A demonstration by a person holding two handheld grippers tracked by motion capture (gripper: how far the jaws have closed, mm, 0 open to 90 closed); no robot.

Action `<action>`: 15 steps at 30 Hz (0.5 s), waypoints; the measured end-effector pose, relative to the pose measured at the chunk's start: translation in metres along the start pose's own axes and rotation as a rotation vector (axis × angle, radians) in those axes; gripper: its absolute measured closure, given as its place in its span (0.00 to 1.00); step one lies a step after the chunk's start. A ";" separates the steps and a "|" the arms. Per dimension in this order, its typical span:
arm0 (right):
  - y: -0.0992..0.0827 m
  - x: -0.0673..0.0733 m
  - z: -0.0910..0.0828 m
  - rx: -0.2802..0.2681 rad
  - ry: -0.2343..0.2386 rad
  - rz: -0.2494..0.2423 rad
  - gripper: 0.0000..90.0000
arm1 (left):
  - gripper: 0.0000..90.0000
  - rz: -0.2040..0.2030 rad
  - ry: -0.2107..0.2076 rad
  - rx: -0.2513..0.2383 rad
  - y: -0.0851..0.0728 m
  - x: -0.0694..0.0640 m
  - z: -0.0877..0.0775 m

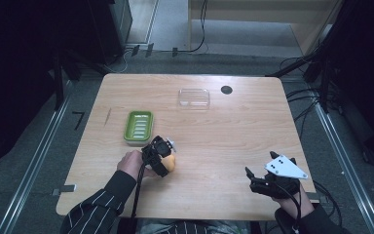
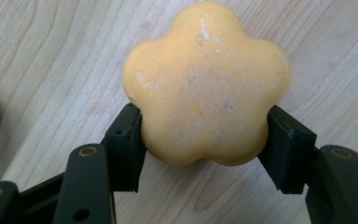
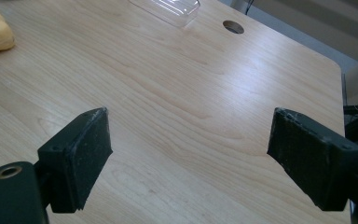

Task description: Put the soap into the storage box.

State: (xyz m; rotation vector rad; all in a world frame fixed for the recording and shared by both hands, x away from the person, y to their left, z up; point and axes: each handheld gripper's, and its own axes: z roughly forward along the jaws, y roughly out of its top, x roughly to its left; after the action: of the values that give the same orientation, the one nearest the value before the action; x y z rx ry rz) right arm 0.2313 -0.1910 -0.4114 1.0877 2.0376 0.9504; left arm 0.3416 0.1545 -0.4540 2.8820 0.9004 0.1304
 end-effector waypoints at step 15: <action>0.000 0.000 0.000 -0.003 -0.002 -0.001 0.15 | 0.44 -0.003 0.011 0.016 -0.003 0.004 -0.005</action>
State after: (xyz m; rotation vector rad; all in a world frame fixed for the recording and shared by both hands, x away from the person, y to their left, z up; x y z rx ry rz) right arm 0.2311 -0.1913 -0.4113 1.0855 2.0341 0.9509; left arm 0.3420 0.1598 -0.4490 2.8970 0.9122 0.1399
